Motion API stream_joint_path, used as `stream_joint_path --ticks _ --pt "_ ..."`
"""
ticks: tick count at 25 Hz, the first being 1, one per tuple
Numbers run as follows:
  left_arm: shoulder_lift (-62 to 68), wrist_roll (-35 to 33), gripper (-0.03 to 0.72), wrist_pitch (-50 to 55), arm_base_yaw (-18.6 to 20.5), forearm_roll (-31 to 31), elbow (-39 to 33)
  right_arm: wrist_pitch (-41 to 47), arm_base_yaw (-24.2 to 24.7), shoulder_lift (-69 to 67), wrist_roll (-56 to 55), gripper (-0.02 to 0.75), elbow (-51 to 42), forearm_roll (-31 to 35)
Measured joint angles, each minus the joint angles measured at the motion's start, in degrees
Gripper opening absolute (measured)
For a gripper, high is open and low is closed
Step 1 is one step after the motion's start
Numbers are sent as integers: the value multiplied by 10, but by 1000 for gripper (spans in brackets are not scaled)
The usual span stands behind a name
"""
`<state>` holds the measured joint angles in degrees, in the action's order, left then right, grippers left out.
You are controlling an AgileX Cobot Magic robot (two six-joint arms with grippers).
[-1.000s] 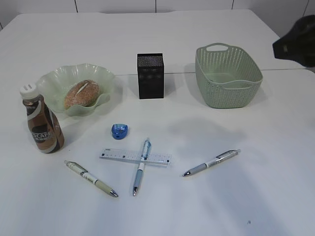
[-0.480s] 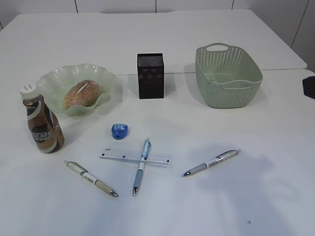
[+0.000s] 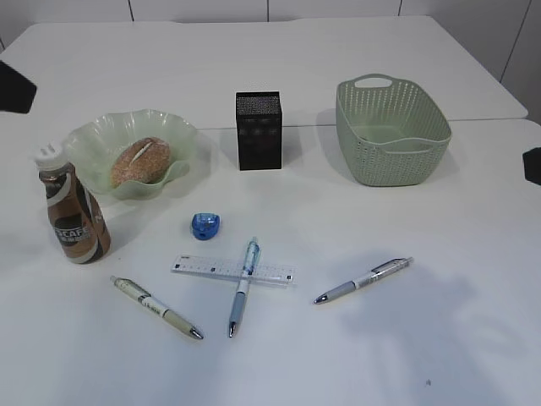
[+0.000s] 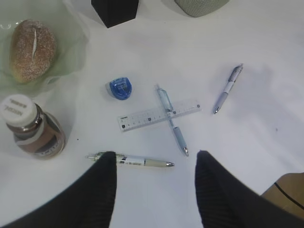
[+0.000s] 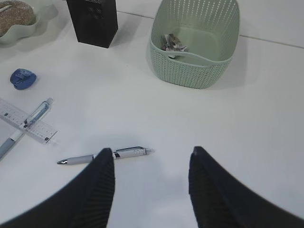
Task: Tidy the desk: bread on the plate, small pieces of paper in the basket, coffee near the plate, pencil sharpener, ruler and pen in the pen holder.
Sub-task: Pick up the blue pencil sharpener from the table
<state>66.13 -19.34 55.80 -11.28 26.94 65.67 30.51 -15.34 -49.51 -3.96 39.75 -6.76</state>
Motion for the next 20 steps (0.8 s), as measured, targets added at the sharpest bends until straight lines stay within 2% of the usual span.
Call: stream_joint_path --ticks 7,10,15,20 --pt "74 31 377 -19 -11 -10 60 4 0 0 0 405 0 3" --pt "98 64 377 -29 -46 -53 88 6 0 0 0 405 0 4" --pt "149 166 377 -29 -118 -174 130 9 0 0 -1 405 0 4" --pt "212 231 377 -29 -150 -208 167 26 0 0 -2 405 0 4"
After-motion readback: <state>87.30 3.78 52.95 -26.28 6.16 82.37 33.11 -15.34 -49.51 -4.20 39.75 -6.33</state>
